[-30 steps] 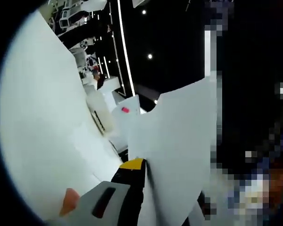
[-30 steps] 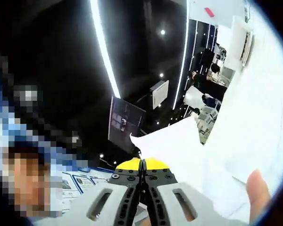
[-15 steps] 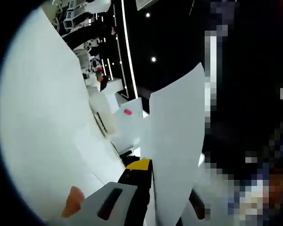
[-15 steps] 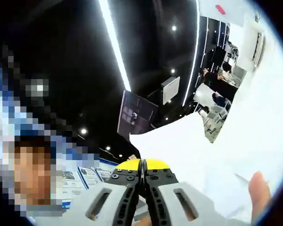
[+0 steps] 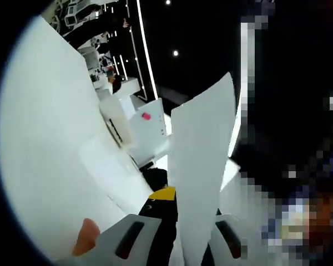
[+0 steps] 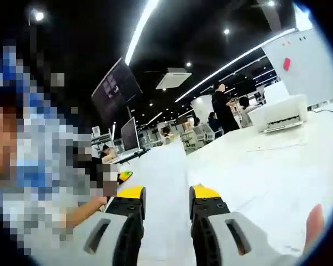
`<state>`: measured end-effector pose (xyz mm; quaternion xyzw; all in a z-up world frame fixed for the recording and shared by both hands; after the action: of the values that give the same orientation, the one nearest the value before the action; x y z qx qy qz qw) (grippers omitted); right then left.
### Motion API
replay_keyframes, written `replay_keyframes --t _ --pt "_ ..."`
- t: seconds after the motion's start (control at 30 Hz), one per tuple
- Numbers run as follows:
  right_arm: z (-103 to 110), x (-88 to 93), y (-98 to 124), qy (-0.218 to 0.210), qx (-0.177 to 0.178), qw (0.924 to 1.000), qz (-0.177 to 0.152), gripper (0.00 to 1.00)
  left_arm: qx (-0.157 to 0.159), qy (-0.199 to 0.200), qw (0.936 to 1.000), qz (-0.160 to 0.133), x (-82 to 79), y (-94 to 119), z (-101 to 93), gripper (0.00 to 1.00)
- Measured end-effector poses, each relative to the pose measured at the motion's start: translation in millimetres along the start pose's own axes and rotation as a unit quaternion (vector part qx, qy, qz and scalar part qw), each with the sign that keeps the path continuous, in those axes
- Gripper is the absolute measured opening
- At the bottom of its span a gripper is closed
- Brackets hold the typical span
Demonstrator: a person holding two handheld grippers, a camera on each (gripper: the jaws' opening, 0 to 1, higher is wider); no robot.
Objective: Organize the stack of printing papers by aligning and flattening the scattered papers on the table
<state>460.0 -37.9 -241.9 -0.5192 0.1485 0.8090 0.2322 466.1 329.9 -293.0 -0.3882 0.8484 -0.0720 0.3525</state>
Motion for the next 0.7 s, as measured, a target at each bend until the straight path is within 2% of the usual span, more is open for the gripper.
replay_keyframes --t 0.03,0.07,0.13,0.17,0.23,0.3,0.37,0.43,0.47,0.5,0.53,0.6,0.7 --pt "1 -2.4 -3 -0.019 -0.012 0.9997 -0.005 0.25 0.002 0.001 1.0000 0.002 0.4 0 0.0 0.06" --pt "2 -3.4 -11 -0.034 -0.039 0.9987 0.004 0.26 0.006 -0.002 1.0000 0.007 1.1 -1 -0.8 0.06" --pt "-3 -1.0 -29 -0.037 -0.052 0.9977 0.021 0.27 0.004 -0.005 0.9999 0.013 1.3 -2 -0.1 0.06" --pt "-4 5.1 -39 -0.029 -0.056 0.9972 0.041 0.27 0.008 -0.007 0.9998 0.016 1.5 -2 -0.5 0.06" --pt "-13 15.3 -60 -0.030 -0.048 0.9956 0.075 0.27 0.016 -0.011 0.9996 0.021 3.4 -2 -3.3 0.06" --pt "-22 18.1 -79 -0.046 -0.045 0.9954 0.072 0.26 0.031 -0.010 0.9992 0.023 2.7 -2 -5.7 0.06" --pt "-25 19.1 -88 -0.071 -0.056 0.9932 0.073 0.25 0.034 -0.009 0.9991 0.025 2.8 -2 -5.8 0.06" --pt "-23 19.9 -96 -0.097 -0.063 0.9916 0.059 0.22 0.038 -0.009 0.9989 0.027 3.2 -2 -6.6 0.06" --pt "-28 21.6 -105 -0.108 -0.079 0.9892 0.059 0.22 0.043 -0.011 0.9986 0.029 3.1 -2 -7.5 0.06" --pt "-29 22.0 -106 -0.109 -0.081 0.9890 0.059 0.22 0.049 -0.014 0.9983 0.028 2.5 -2 -8.5 0.06" --pt "-29 20.7 -108 -0.125 -0.103 0.9855 0.051 0.21 0.053 -0.017 0.9980 0.028 2.0 -2 -9.6 0.06" --pt "-24 22.9 -110 -0.141 -0.117 0.9821 0.044 0.21 0.055 -0.014 0.9980 0.028 2.1 -2 -9.3 0.06" --pt "-13 29.0 -111 -0.141 -0.138 0.9787 0.056 0.19 0.057 -0.012 0.9979 0.027 2.5 -2 -9.7 0.06"
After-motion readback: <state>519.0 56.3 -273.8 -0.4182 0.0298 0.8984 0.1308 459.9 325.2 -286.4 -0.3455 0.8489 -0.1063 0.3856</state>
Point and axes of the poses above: the point that each gripper's makers call its tool centre point, and the gripper's own axes: y roughly backward along the fingers, z roughly to its left, x roughly out of its underside, the point moved 6 cm from there along y, roughly backward along the fingers, and after that the axes turned 5 degrees about -y, right-handed, at the moved point
